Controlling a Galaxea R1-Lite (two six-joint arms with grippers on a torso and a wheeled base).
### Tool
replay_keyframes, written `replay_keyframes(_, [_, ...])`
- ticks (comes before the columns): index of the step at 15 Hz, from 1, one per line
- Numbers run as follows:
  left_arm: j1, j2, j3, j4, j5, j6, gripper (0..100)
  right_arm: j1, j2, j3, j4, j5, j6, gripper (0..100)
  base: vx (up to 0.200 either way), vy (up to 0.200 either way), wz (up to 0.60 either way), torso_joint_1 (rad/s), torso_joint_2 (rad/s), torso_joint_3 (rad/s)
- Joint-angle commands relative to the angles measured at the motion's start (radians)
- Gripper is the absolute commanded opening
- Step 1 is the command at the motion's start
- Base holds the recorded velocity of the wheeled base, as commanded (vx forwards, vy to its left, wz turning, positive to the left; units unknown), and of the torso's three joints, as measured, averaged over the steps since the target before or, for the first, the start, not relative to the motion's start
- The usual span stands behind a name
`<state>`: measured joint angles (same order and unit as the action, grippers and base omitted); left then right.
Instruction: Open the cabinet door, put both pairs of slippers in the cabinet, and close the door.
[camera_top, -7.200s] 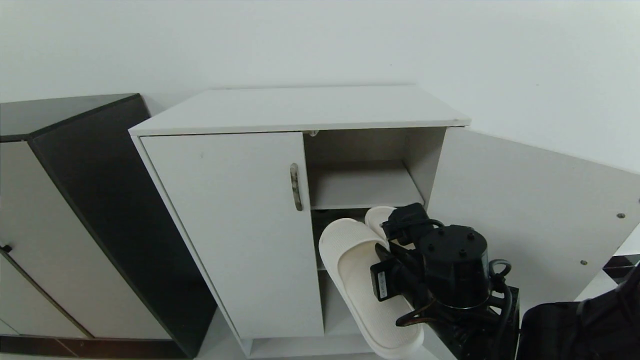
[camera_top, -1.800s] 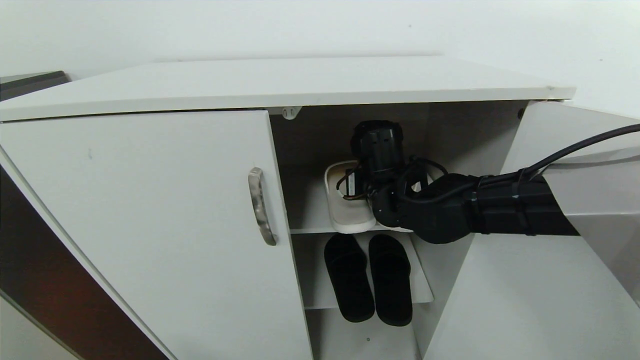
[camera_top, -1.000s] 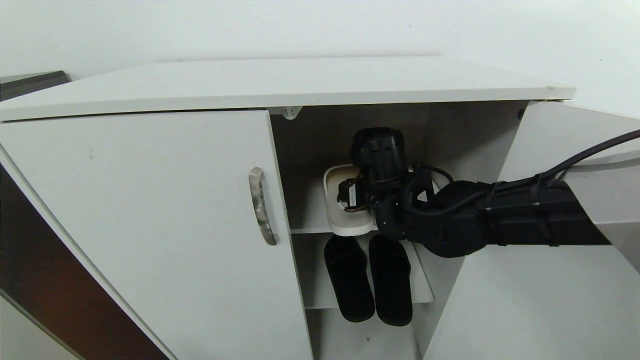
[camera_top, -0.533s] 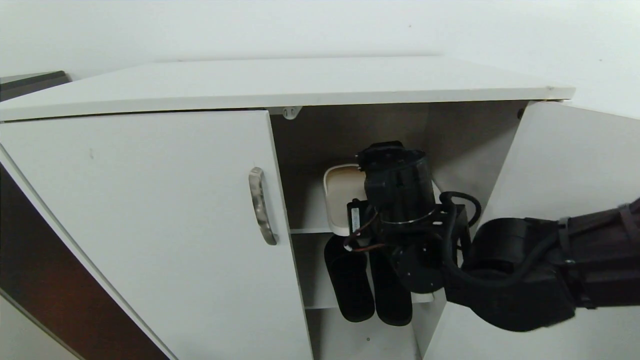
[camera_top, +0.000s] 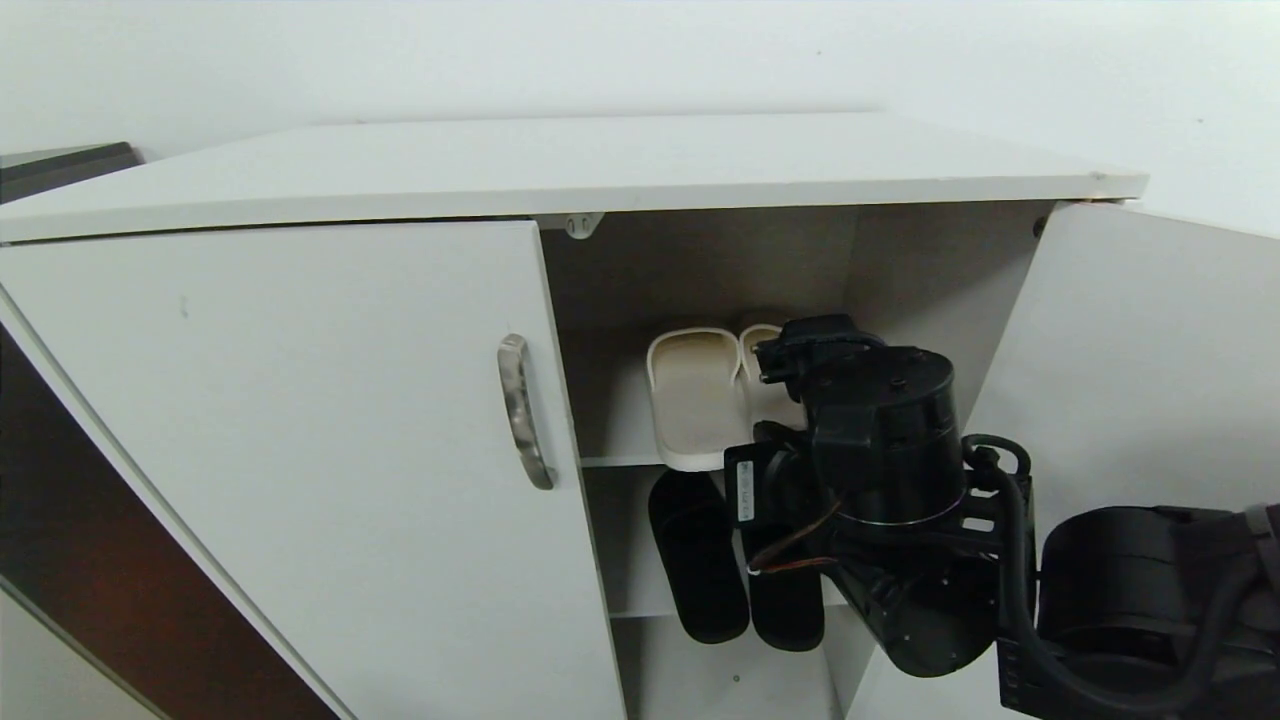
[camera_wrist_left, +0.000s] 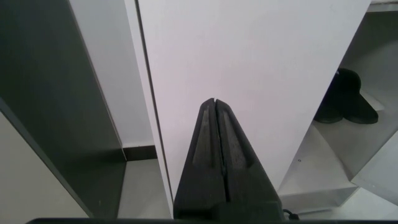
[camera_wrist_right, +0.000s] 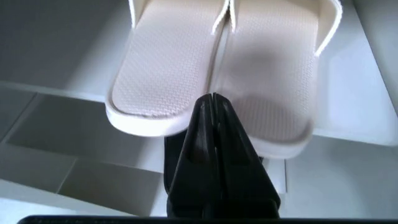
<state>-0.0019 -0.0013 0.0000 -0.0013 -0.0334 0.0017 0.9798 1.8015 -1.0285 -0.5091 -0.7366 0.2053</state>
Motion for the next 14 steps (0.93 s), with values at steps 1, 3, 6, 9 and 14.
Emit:
replay_keyframes(1, [0.000,0.001,0.000,0.000,0.000,0.000,0,0.000,-0.016,0.005,0.000,0.000,0.000,0,0.000,0.000,0.00,0.000,0.00,0.000])
replay_keyframes(3, [0.000,0.001,0.000,0.000,0.000,0.000,0,0.000,-0.016,0.016,0.000,0.000,0.002,0,-0.100,0.000,0.00,0.001,0.00,-0.001])
replay_keyframes(6, [0.000,0.001,0.000,0.000,0.000,0.000,0,0.000,-0.016,0.021,0.000,0.000,0.002,0,-0.200,0.000,0.00,0.009,0.00,-0.002])
replay_keyframes(9, [0.000,0.001,0.000,0.000,0.000,0.000,0,0.000,-0.014,0.022,0.000,0.002,0.002,0,-0.200,0.000,0.00,-0.006,0.00,0.002])
replay_keyframes(14, [0.000,0.001,0.000,0.000,0.000,0.000,0,0.000,-0.016,0.022,0.000,0.000,0.002,0,-0.200,0.000,0.00,0.000,0.00,0.004])
